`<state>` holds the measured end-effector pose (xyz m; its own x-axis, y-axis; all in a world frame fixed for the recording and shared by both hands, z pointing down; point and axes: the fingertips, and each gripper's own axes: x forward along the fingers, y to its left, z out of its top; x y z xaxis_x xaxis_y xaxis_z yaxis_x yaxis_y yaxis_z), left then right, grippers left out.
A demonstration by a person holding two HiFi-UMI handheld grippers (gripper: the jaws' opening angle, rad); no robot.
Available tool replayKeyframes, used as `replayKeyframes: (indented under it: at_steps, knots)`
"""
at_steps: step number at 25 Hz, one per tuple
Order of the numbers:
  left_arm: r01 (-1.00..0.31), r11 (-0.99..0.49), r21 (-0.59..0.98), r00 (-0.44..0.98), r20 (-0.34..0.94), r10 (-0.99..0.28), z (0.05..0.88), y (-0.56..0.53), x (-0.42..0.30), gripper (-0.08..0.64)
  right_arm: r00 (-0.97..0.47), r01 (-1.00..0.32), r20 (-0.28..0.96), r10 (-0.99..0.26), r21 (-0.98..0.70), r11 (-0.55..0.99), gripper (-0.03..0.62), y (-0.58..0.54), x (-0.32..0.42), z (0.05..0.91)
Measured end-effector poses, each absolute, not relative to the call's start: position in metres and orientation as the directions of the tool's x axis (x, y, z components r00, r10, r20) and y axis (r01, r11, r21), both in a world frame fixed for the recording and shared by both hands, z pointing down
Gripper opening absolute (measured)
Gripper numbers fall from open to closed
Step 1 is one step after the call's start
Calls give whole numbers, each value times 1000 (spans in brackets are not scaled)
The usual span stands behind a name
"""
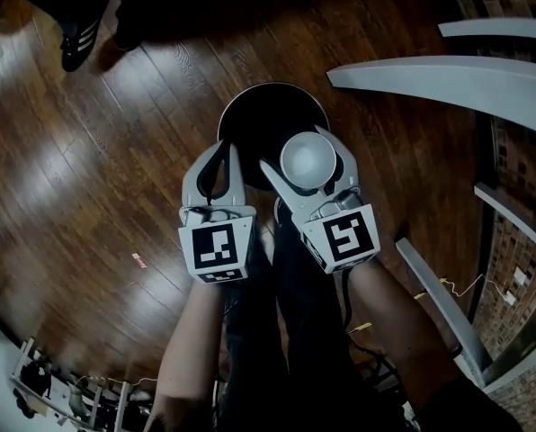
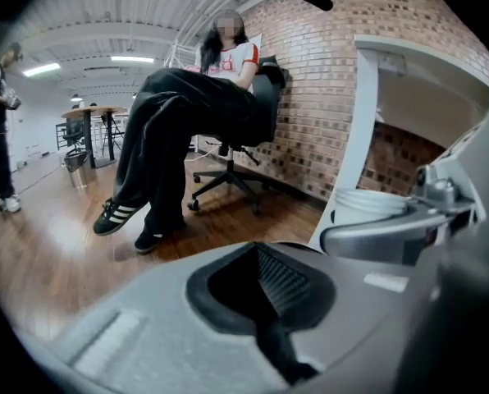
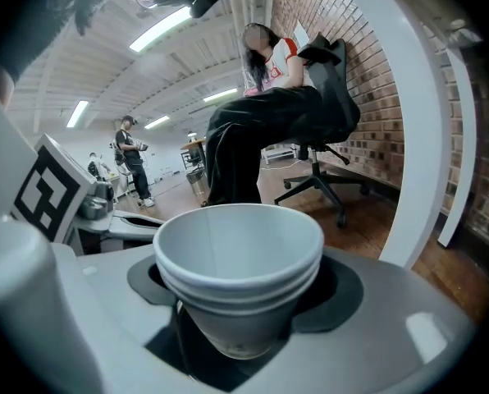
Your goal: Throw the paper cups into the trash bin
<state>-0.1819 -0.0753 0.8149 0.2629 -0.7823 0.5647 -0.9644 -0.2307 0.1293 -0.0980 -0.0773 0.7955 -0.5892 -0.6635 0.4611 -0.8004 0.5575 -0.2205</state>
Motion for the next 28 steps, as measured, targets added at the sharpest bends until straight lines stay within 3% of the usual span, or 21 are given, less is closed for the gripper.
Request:
replayKeyframes:
  at_steps: [14,20,28]
  knots:
    - [-962,-233,138,266,648,-714,850,-64,-174,5,-581,-793,576,-574,-245,557,365,-67,-98,833]
    - [-964,-229,138,263,643,-720,848,-64,-176,5,-591,-783,609,-529,-274,559,436,-64,-99,847]
    - [-966,-223,130,254,633,-731,842,-69,-181,5,-585,-789,582,-564,-250,561,436,-72,-99,832]
